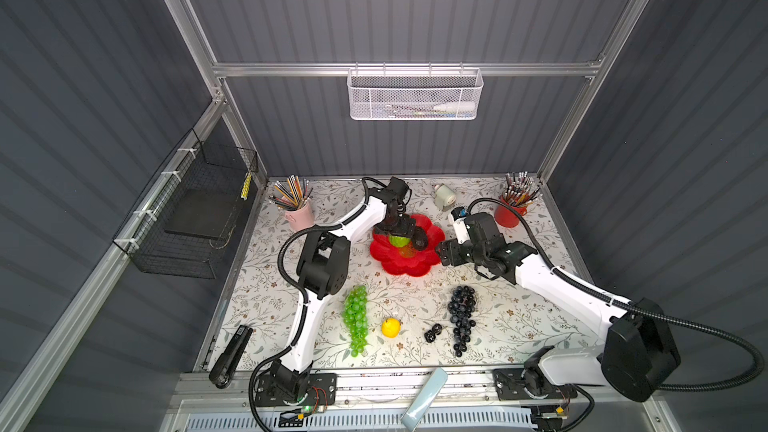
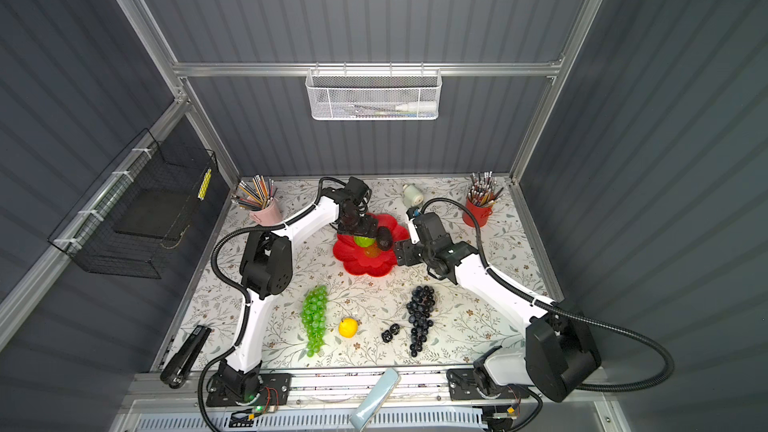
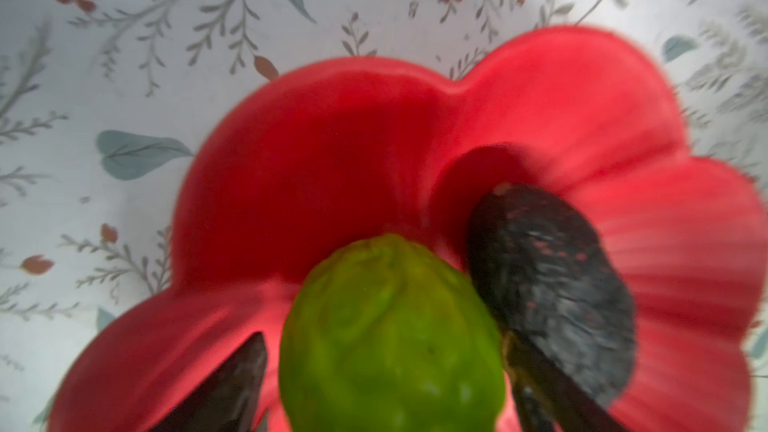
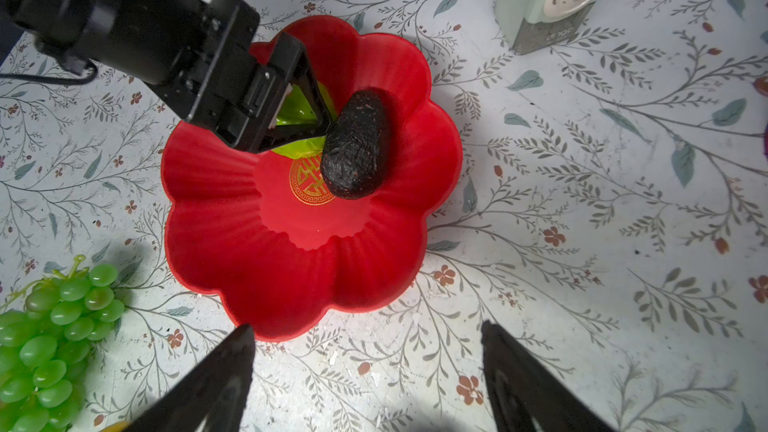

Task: Place and organize the fake fruits in the fruit bowl
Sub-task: 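Release the custard apple and move the left gripper to grasp the yellow lemon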

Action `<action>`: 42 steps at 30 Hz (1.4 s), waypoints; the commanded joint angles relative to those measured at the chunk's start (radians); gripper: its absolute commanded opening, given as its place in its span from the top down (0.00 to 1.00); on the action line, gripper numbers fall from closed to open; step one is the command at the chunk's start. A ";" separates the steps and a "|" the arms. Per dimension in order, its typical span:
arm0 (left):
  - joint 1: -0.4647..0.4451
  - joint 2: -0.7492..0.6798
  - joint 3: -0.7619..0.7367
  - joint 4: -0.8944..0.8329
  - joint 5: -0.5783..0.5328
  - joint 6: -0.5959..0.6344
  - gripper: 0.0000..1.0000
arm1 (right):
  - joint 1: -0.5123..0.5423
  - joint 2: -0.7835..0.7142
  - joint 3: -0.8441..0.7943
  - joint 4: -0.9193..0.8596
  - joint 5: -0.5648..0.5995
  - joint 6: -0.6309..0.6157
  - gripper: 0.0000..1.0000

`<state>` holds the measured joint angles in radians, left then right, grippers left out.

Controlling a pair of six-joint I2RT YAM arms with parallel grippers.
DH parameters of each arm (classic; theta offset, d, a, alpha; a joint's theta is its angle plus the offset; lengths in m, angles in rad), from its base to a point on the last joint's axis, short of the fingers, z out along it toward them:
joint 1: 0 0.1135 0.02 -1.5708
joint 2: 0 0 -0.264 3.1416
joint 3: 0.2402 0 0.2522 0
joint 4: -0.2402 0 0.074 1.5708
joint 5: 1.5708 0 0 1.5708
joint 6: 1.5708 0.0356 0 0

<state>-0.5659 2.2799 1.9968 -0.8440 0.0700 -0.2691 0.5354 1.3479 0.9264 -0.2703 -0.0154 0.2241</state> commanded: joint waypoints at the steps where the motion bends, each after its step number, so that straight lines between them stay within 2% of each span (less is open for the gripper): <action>1: 0.006 -0.073 0.021 -0.023 -0.003 0.016 0.08 | -0.001 0.002 0.011 -0.017 -0.009 -0.005 0.14; 4: 0.006 -0.109 0.011 -0.040 -0.026 0.032 0.06 | 0.000 -0.002 0.015 -0.013 -0.015 -0.002 0.14; 8: 0.006 -0.189 -0.027 -0.077 -0.060 0.047 0.09 | 0.002 -0.018 0.037 -0.021 -0.021 -0.003 0.14; 13: 0.006 -0.329 -0.189 -0.055 -0.026 0.036 0.15 | 0.004 -0.020 0.055 -0.025 -0.021 -0.015 0.15; 17: -0.006 -0.479 -0.410 0.047 0.030 0.038 0.17 | 0.008 0.005 0.047 -0.007 -0.020 -0.019 0.16; 19: -0.045 -0.538 -0.466 0.025 0.067 0.091 0.16 | 0.013 0.036 0.078 -0.040 -0.030 -0.020 0.18; 22: -0.123 -0.619 -0.560 -0.010 -0.004 0.113 0.14 | 0.020 0.065 0.080 -0.017 -0.024 -0.013 0.18; 25: -0.158 -0.683 -0.682 -0.010 0.022 0.065 0.14 | 0.020 0.106 0.094 0.009 -0.030 0.001 0.19; 30: -0.271 -0.811 -0.863 0.066 0.080 -0.045 0.14 | 0.028 0.163 0.131 0.022 -0.035 0.006 0.19; 36: -0.389 -0.822 -0.948 0.026 0.033 -0.113 0.14 | 0.031 0.202 0.144 0.048 -0.039 0.018 0.16; 42: -0.418 -0.750 -0.972 0.032 0.022 -0.124 0.15 | 0.034 0.213 0.144 0.051 -0.042 0.021 0.17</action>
<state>-0.9764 1.4925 1.0389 -0.8059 0.1043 -0.3656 0.5648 1.5578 1.0492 -0.2249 -0.0498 0.2363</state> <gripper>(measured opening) 0.852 0.834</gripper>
